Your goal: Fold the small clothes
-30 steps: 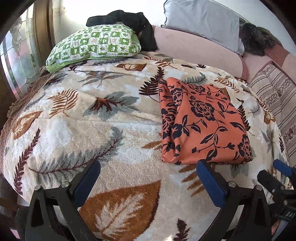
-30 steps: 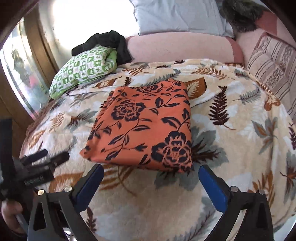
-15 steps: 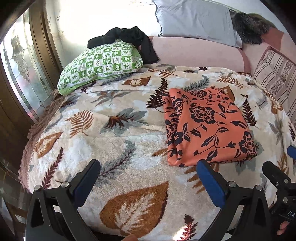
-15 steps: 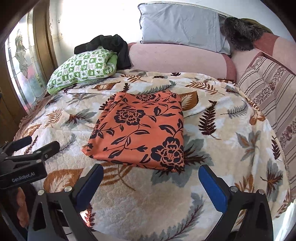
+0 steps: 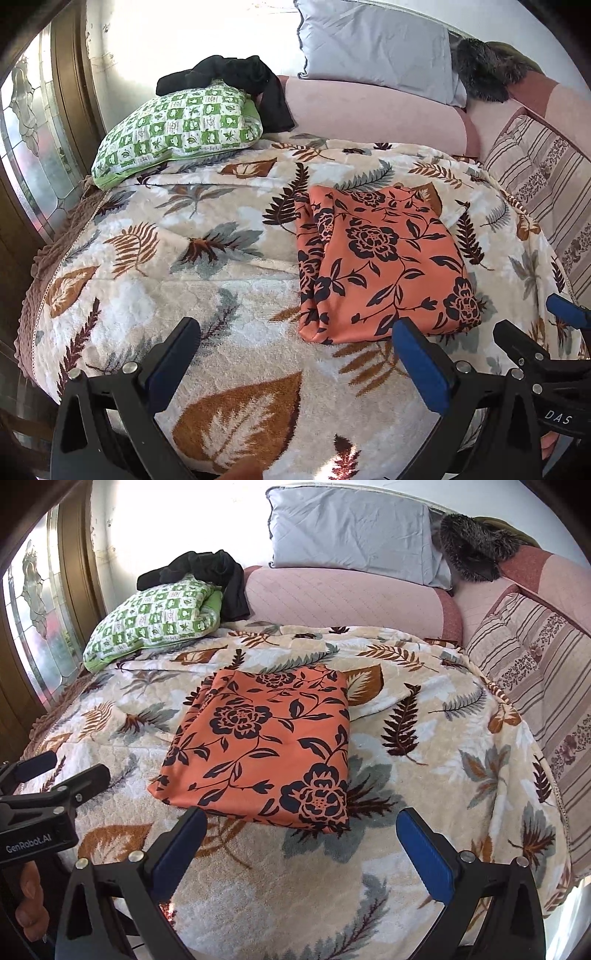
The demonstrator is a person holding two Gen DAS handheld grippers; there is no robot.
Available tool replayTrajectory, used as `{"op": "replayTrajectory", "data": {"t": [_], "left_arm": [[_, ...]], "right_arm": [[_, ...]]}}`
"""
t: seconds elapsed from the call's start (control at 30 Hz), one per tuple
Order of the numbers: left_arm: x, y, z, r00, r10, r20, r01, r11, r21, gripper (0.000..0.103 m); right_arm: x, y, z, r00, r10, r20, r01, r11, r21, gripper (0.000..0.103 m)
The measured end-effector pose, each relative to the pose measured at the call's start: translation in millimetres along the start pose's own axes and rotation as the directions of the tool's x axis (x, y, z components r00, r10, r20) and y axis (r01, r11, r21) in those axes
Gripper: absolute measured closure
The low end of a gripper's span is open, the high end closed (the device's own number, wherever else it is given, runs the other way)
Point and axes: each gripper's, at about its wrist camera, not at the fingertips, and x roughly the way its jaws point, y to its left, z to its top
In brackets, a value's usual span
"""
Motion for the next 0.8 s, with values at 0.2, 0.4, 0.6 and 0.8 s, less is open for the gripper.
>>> {"op": "replayTrajectory", "data": {"t": [0.2, 0.4, 0.6, 0.8], "left_arm": [[5.4, 1.4, 2.9, 1.000, -0.015, -0.008, 0.015, 1.000, -0.003, 0.000], [10.4, 0.1, 6.8, 0.999, -0.039, -0.017, 0.039, 0.999, -0.009, 0.000], [14.2, -3.4, 12.9, 0.998, -0.062, -0.021, 0.062, 0.998, -0.013, 0.000], [9.5, -6.5, 20.9, 0.998, -0.050, 0.030, 0.050, 0.999, 0.001, 0.000]], "right_arm": [[2.2, 3.8, 4.3, 1.000, -0.011, 0.005, 0.011, 1.000, -0.009, 0.000], [3.6, 4.9, 7.0, 1.000, -0.025, 0.005, 0.025, 0.999, -0.023, 0.000], [5.7, 1.2, 12.8, 1.000, -0.027, 0.009, 0.027, 0.999, -0.023, 0.000], [8.3, 1.2, 16.0, 0.999, -0.035, 0.011, 0.035, 0.999, -0.025, 0.000]]}}
